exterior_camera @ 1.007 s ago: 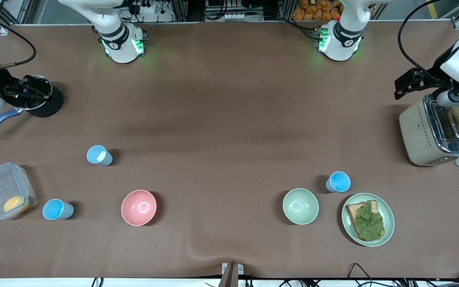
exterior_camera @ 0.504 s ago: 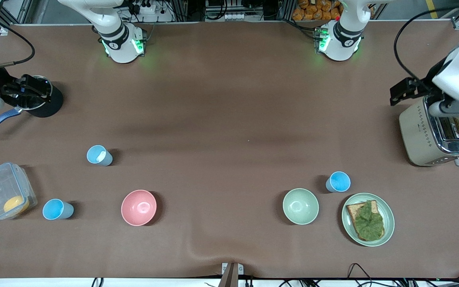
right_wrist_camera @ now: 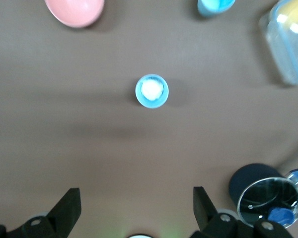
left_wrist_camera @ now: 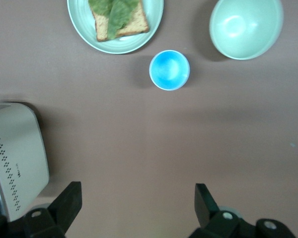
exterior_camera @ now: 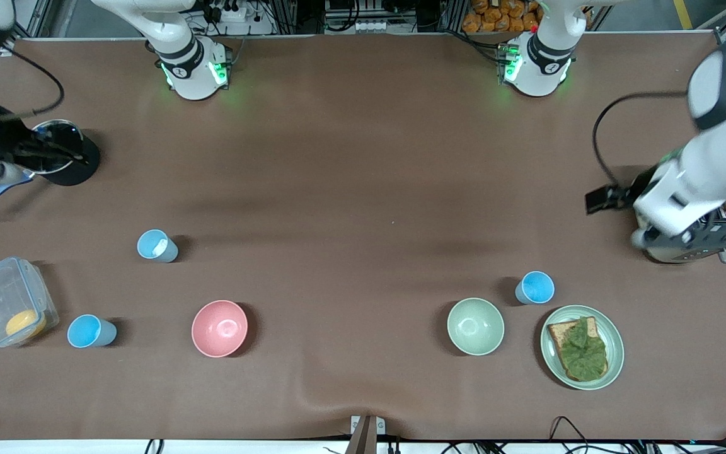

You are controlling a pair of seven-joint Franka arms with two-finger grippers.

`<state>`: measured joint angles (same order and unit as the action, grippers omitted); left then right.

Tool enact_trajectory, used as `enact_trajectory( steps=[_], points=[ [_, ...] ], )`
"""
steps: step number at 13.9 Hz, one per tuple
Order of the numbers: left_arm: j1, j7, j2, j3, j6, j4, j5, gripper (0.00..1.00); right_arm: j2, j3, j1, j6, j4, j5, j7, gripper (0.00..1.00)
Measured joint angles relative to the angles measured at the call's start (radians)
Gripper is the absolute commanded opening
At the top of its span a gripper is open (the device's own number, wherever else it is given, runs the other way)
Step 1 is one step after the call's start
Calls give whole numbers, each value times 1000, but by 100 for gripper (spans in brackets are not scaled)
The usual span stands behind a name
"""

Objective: Stack blue cups with both arms
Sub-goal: 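Reach the right gripper and the left gripper toward separate blue cups, then close the right gripper and the left gripper around the blue cups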

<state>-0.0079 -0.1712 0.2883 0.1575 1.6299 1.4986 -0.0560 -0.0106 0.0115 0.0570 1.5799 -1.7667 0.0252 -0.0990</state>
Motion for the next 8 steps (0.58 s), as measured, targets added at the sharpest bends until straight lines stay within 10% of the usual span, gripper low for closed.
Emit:
enact_trajectory(
  steps=[8],
  points=[
    [-17, -108, 223, -6, 385, 105, -59, 100, 223, -3, 48, 440, -199, -6, -1, 100]
  ],
)
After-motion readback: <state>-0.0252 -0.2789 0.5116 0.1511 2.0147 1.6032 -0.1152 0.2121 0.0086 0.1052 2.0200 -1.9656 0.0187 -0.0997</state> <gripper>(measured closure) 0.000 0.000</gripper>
